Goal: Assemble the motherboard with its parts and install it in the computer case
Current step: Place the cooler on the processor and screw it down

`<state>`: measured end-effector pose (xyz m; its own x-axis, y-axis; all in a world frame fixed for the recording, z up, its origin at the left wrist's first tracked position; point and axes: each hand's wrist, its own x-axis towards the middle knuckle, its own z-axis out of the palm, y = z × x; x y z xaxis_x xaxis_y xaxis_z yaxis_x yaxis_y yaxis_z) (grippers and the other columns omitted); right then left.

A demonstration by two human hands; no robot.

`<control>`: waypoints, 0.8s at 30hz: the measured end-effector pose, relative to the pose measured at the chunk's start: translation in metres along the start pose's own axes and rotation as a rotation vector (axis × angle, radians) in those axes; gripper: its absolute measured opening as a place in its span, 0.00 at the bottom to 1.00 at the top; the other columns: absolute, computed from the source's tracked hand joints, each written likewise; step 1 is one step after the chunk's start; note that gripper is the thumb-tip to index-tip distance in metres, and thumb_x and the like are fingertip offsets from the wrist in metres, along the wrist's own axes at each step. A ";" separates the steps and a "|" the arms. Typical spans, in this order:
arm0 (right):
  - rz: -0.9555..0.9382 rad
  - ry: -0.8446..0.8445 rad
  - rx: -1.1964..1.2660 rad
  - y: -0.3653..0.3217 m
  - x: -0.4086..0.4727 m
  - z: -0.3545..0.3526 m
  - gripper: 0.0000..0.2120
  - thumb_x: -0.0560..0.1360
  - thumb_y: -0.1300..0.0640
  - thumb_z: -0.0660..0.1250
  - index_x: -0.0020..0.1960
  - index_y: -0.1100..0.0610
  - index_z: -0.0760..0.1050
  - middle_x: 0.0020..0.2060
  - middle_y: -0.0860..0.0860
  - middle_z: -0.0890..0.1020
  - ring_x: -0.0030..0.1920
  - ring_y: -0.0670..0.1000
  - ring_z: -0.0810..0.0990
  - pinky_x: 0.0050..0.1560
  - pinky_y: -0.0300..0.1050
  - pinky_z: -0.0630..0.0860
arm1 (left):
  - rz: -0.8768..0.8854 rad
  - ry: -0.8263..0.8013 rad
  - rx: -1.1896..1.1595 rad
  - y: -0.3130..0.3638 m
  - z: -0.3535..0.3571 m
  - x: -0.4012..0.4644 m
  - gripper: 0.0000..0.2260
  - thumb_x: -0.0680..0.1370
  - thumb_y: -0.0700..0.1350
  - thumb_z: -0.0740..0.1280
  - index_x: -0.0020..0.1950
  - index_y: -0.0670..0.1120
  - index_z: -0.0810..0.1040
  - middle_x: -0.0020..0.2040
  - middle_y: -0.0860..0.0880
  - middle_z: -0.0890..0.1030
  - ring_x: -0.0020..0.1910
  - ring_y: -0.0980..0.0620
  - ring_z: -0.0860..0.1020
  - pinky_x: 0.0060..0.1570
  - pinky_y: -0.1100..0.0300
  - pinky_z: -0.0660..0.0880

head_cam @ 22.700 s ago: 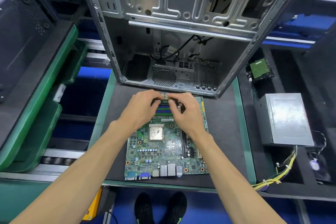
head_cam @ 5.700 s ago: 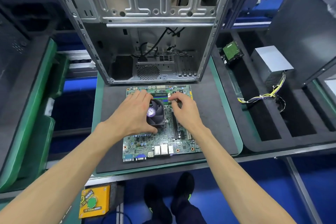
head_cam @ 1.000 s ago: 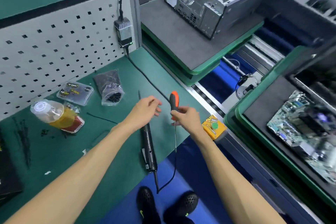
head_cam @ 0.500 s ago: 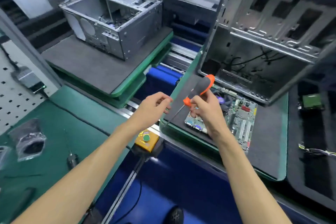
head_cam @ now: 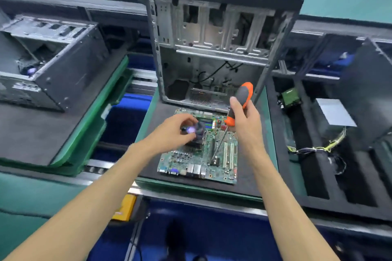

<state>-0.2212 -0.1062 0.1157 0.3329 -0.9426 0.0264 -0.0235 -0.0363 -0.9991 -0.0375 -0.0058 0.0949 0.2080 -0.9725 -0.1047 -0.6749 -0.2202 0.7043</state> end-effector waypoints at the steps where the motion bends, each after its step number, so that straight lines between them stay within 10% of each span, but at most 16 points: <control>1: 0.015 0.030 -0.003 0.003 0.004 -0.002 0.11 0.80 0.45 0.65 0.42 0.48 0.72 0.30 0.40 0.71 0.31 0.42 0.71 0.31 0.34 0.71 | 0.047 -0.020 0.085 -0.006 0.002 0.010 0.19 0.74 0.48 0.75 0.63 0.51 0.76 0.58 0.52 0.79 0.57 0.52 0.77 0.63 0.51 0.72; 8: 0.111 0.109 -0.020 0.034 0.022 -0.005 0.15 0.75 0.37 0.64 0.43 0.48 0.69 0.32 0.51 0.70 0.31 0.52 0.68 0.33 0.50 0.68 | 0.235 -0.286 0.591 -0.044 0.017 0.067 0.49 0.64 0.67 0.76 0.78 0.49 0.62 0.71 0.48 0.70 0.71 0.46 0.67 0.72 0.49 0.61; 16: 0.144 0.145 -0.029 0.057 0.017 -0.007 0.18 0.76 0.38 0.64 0.44 0.54 0.68 0.32 0.50 0.69 0.31 0.52 0.68 0.33 0.51 0.68 | 0.323 -0.260 0.562 -0.052 0.017 0.081 0.35 0.60 0.71 0.73 0.61 0.56 0.73 0.53 0.55 0.80 0.53 0.51 0.78 0.41 0.57 0.70; 24: 0.139 0.138 -0.048 0.063 0.017 -0.012 0.17 0.77 0.38 0.64 0.43 0.52 0.69 0.31 0.49 0.71 0.31 0.50 0.69 0.32 0.48 0.70 | 0.319 -0.206 0.527 -0.050 0.021 0.075 0.35 0.60 0.70 0.73 0.61 0.54 0.74 0.57 0.55 0.80 0.55 0.51 0.77 0.43 0.58 0.70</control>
<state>-0.2287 -0.1283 0.0537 0.1911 -0.9760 -0.1044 -0.1059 0.0852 -0.9907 -0.0030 -0.0690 0.0367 -0.1651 -0.9793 -0.1169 -0.9489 0.1253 0.2897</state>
